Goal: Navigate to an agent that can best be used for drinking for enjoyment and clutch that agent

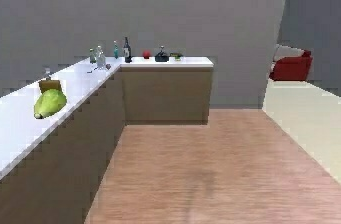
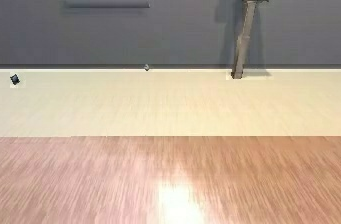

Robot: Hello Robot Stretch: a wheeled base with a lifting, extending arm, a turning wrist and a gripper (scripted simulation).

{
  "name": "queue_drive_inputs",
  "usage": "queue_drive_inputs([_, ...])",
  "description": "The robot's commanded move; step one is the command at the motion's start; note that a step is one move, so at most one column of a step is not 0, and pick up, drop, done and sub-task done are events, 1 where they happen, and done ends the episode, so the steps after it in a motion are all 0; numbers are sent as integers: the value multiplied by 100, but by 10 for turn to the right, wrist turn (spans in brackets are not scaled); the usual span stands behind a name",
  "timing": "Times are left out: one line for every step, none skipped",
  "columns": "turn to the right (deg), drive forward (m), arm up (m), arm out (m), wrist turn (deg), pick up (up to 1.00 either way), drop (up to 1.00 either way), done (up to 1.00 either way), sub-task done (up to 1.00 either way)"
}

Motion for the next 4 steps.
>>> queue_drive_inputs([0, 100, 0, 0, 0, 0, 0, 0, 0])
queue_drive_inputs([0, 100, 0, 0, 0, 0, 0, 0, 0])
queue_drive_inputs([-450, 0, 0, 0, 0, 0, 0, 0, 0])
queue_drive_inputs([-360, 0, 0, 0, 0, 0, 0, 0, 0])
